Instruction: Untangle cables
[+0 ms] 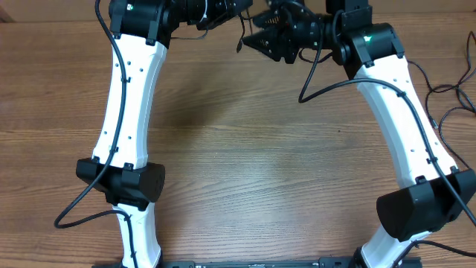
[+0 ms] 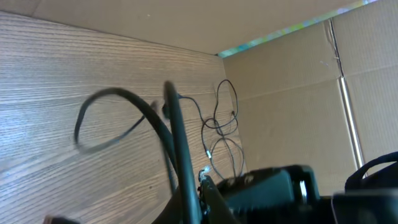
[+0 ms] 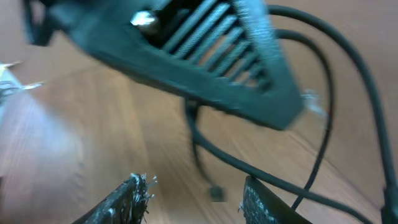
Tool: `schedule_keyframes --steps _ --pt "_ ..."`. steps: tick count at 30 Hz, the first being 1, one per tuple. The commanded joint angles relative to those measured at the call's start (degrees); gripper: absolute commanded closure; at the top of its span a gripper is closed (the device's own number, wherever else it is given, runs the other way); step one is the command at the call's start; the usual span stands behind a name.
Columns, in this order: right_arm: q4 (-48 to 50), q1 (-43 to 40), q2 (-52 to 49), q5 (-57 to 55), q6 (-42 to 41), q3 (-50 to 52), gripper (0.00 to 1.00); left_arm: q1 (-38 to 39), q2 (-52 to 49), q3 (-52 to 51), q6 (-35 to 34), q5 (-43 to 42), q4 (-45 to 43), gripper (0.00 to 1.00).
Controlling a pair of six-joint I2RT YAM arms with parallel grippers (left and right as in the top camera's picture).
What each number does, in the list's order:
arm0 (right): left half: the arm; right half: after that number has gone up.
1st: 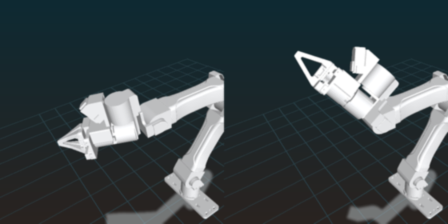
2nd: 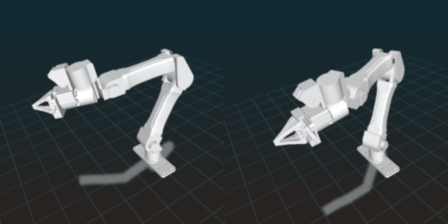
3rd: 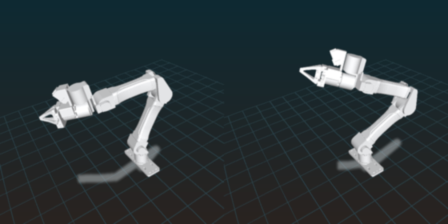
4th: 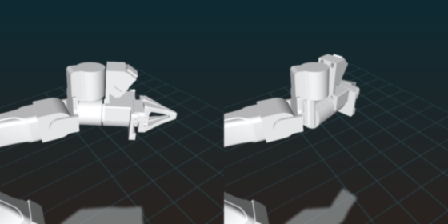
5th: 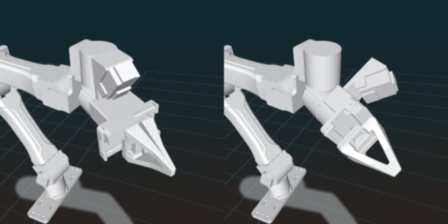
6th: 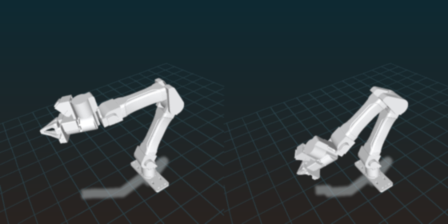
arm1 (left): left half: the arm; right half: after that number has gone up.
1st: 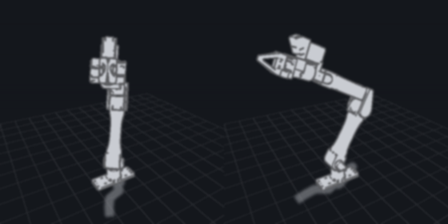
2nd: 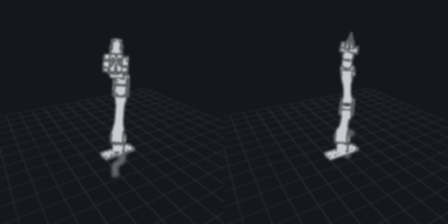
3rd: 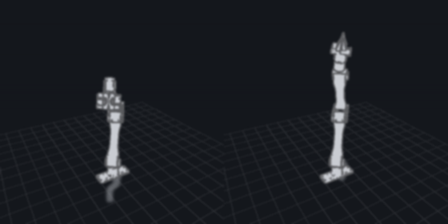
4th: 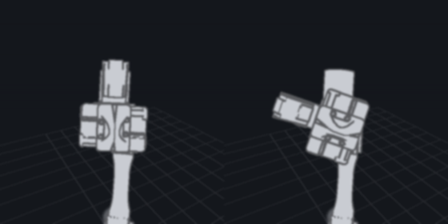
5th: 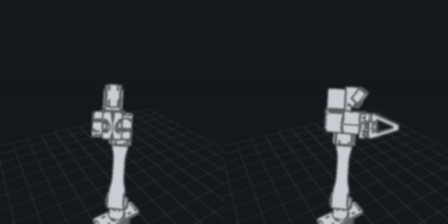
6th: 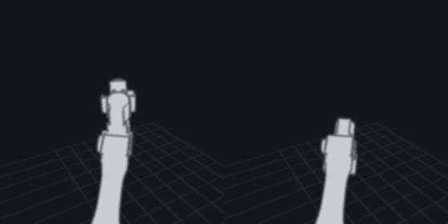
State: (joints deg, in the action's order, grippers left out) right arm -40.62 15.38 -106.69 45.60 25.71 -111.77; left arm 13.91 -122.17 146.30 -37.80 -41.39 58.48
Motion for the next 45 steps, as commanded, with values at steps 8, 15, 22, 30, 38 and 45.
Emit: schedule_keyframes --steps 8,15,22,30,38,45 --pt "-2.3 -1.0 1.9 -3.3 -0.6 -4.3 0.55 0.4 -0.4 0.1 -0.5 -0.9 -0.1 0.96" --pt "-4.7 -0.2 2.1 -3.4 -0.2 -4.1 0.55 0.4 -0.4 0.1 -0.9 -0.2 -0.5 0.96" --pt "-3.0 1.6 2.0 -3.4 -0.1 -4.1 0.55 0.7 -0.4 0.1 -1.7 -0.8 -0.5 0.96" --pt "-2.8 4.9 0.2 -3.6 -0.1 -4.1 0.96 1.9 -0.4 0.1 -1.7 -0.9 -0.5 0.96" --pt "-3.0 4.8 0.2 -7.3 -1.0 -4.1 0.96 1.9 -0.4 0.1 1.9 -0.8 -0.4 0.96" --pt "-3.1 4.7 0.2 -7.2 -1.5 -4.1 0.96 1.3 0.1 0.1 23.2 0.8 0.5 0.51"
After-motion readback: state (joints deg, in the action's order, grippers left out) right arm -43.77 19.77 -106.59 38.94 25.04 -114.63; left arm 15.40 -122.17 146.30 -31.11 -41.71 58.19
